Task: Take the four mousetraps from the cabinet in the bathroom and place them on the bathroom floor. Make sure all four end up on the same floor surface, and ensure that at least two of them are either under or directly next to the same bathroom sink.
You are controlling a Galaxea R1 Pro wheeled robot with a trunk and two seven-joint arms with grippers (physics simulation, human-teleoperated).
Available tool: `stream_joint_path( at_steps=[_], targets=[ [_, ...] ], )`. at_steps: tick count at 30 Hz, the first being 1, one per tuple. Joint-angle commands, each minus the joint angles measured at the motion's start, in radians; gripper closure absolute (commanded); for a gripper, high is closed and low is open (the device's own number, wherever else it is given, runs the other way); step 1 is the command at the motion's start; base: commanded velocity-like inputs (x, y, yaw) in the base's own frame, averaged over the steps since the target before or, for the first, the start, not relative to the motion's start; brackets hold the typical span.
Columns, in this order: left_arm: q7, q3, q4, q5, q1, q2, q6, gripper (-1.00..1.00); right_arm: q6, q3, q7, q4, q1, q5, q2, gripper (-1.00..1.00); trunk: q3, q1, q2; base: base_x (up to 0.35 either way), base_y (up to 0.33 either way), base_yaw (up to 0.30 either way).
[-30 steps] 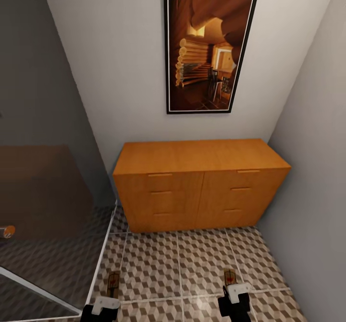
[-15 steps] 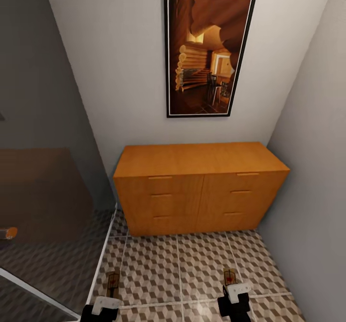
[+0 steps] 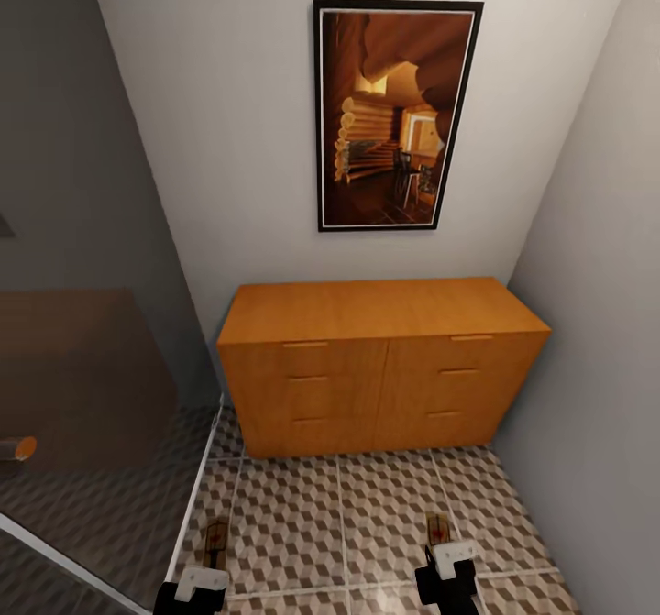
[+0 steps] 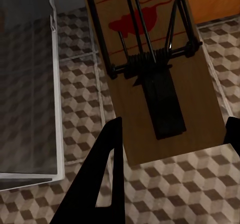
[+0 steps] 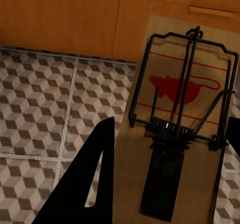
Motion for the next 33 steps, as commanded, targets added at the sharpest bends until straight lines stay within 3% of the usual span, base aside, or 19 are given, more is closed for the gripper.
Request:
stream_joint_path(
  at_steps=[1, 28, 33],
  targets=[
    [0.002, -0.009, 0.004, 0.008, -0.002, -0.001, -0.006, 1.0, -0.002, 0.005, -0.004, 0.001, -0.001, 0.0, -0.001, 1.0, 0.0, 0.001, -0.002, 0.0, 0.0, 0.0],
    [-0.003, -0.009, 0.003, 0.007, -0.002, -0.009, -0.005, 1.0, -0.048, 0.004, -0.003, 0.057, -0.001, 0.0, -0.002, 1.0, 0.006, 0.001, -0.002, 0.0, 0.0, 0.0],
    [-0.055, -0.01, 0.003, 0.006, -0.002, -0.048, -0.001, 1.0, -0.048, 0.004, -0.003, 0.06, -0.001, 0.0, 0.0, 1.0, 0.006, 0.001, -0.002, 0.0, 0.0, 0.0]
  ],
)
